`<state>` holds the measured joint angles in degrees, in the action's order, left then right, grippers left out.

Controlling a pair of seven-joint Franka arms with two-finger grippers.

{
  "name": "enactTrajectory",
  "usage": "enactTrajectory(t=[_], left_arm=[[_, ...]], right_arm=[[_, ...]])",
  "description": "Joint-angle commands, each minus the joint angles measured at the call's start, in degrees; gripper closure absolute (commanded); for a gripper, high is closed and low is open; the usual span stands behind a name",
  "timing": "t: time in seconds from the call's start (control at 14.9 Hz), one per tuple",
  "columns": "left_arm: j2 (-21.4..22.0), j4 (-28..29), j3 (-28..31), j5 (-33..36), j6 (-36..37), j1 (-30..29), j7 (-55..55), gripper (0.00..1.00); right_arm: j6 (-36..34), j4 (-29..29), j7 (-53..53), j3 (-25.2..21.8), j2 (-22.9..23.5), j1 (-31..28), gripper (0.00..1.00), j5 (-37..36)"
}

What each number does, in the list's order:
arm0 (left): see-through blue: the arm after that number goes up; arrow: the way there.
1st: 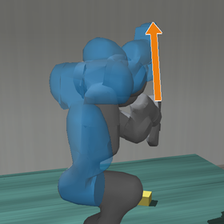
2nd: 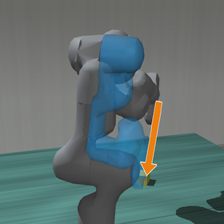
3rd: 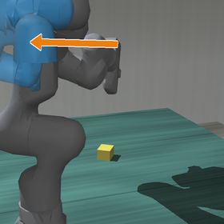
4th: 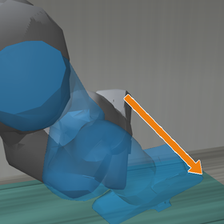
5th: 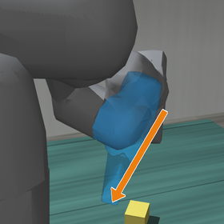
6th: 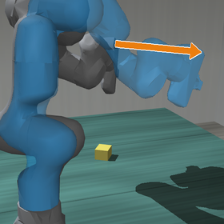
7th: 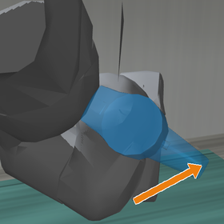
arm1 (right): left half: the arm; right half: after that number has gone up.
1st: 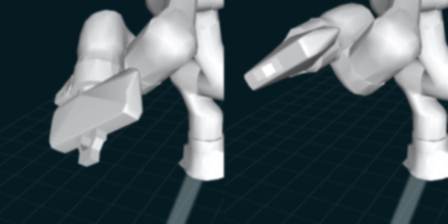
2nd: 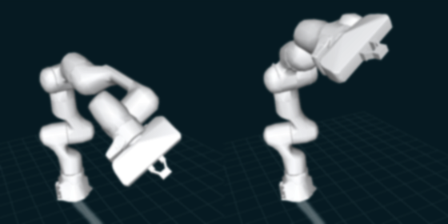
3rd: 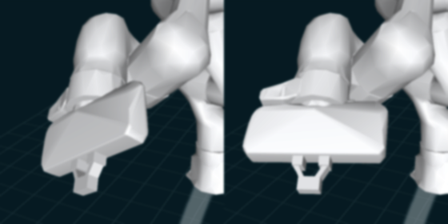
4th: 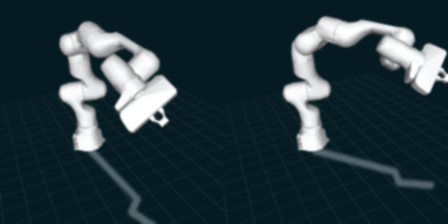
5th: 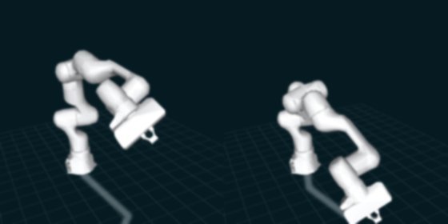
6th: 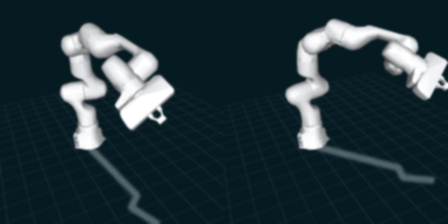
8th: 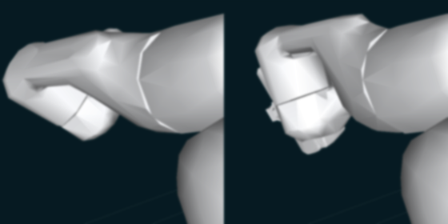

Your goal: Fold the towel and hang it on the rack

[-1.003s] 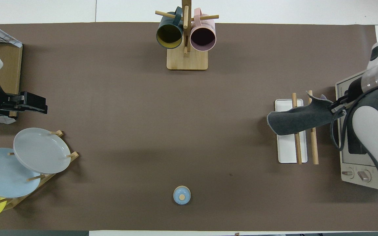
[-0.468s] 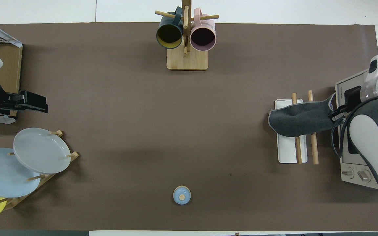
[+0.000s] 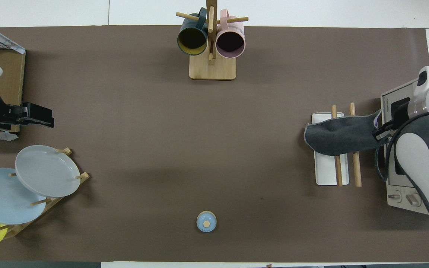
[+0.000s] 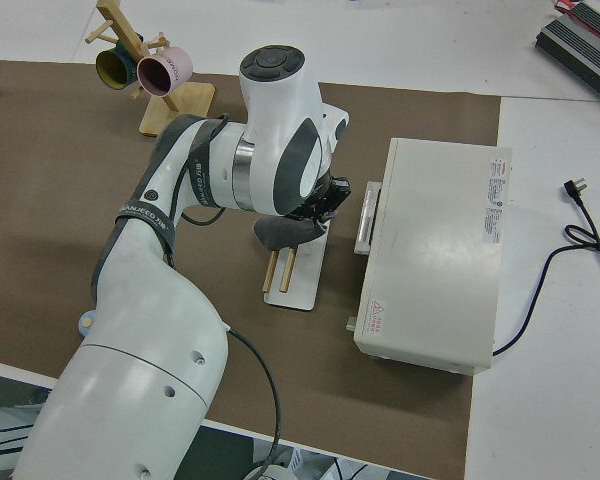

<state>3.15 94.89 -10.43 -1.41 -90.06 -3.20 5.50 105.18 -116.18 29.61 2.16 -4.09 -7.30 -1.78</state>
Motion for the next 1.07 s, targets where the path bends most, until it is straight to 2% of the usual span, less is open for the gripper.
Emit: enactTrajectory(t=[0.0,0.33,0.6,0.67,0.8,0.94,1.0], left_arm=[[1.4,1.6,0.5,-0.3,-1.0,0.2,-0.1,0.00],[1.4,1.6,0.5,-0.3,-1.0,0.2,-0.1,0.00],[1.4,1.6,0.5,-0.3,-1.0,0.2,-0.1,0.00],[1.4,1.6,0.5,-0.3,-1.0,0.2,-0.1,0.00],[1.4,1.6,0.5,-0.3,-1.0,0.2,-0.1,0.00],[1.4,1.6,0.5,-0.3,-1.0,0.2,-0.1,0.00],[1.4,1.6,0.5,-0.3,-1.0,0.2,-0.1,0.00]], right_arm=[[3.4,-4.3,1.4,0.5,-2.5,-1.6,1.00,-0.8],[6.3,-7.7,2.6,0.5,-3.0,-3.7,1.00,-0.8],[6.4,-8.0,2.2,0.5,-3.3,-3.6,1.00,-0.8],[6.4,-7.9,1.8,0.6,-3.3,-3.3,0.81,-0.8],[6.4,-7.8,0.8,0.6,-3.2,-3.3,0.54,-0.7],[6.3,-7.7,1.2,0.6,-3.2,-3.4,0.00,-0.6],[6.2,-7.5,1.2,0.6,-3.1,-3.5,0.00,-0.5]])
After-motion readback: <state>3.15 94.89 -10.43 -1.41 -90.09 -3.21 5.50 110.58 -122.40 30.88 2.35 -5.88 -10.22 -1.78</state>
